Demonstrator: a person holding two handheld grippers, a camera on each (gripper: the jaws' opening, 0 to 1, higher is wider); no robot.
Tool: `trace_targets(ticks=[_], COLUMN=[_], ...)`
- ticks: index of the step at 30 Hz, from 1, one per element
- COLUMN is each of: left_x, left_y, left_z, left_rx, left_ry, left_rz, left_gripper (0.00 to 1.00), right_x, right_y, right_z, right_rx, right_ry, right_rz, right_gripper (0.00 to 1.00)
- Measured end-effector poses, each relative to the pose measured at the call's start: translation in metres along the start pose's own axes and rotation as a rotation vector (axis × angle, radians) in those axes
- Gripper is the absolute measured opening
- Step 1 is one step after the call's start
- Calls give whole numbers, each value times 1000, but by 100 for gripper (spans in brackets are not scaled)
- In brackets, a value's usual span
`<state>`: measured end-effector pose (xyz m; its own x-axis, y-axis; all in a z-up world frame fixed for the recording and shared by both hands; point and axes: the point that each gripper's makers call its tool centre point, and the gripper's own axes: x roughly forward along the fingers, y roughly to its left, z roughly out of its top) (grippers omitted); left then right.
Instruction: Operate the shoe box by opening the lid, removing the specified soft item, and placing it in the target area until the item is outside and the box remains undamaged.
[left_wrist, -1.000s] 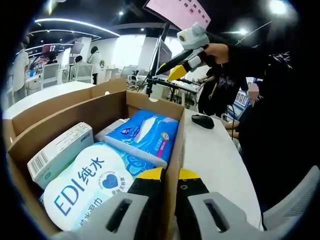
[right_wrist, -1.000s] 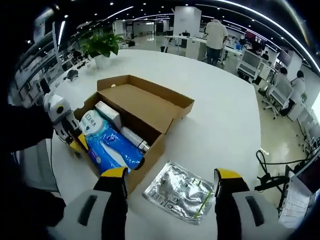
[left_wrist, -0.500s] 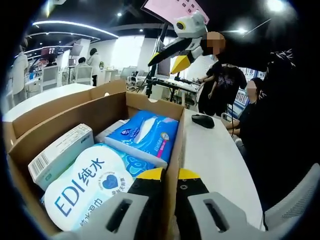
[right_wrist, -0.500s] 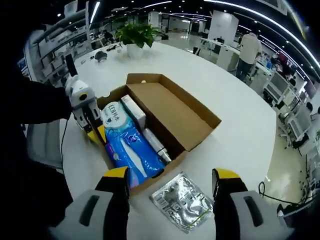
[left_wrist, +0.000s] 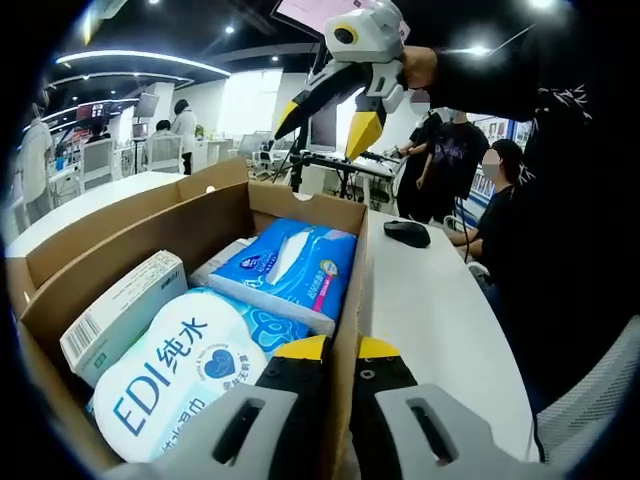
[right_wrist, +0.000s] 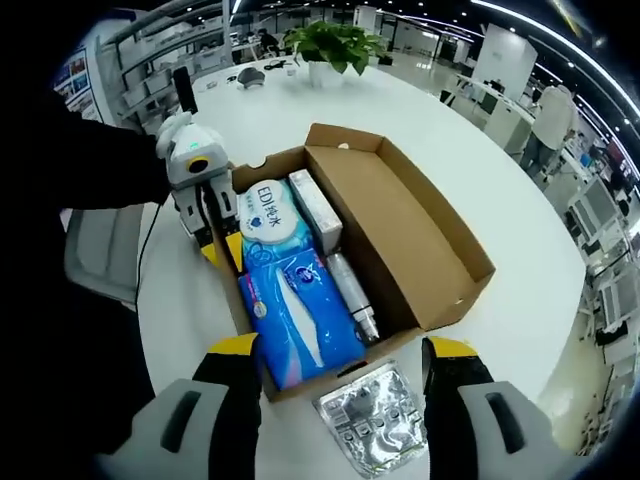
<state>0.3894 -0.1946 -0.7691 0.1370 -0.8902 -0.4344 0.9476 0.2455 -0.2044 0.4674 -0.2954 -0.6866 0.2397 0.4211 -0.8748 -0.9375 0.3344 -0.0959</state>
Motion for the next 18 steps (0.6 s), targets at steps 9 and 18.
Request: trace_targets(ticks=[9,18], left_x=[0,0], left_y=[-1,-1], left_z=[-1,-2], left_rx=[38,42], left_ry=[11,13], left_rz=[-3,-2], left_gripper=[4,3], right_x=[30,60], right_y=[21,37], right_z=[-2,-11], right_rx=[-88,-168], right_ry=[58,135], right_rz=[122,219], right_gripper=[64,63])
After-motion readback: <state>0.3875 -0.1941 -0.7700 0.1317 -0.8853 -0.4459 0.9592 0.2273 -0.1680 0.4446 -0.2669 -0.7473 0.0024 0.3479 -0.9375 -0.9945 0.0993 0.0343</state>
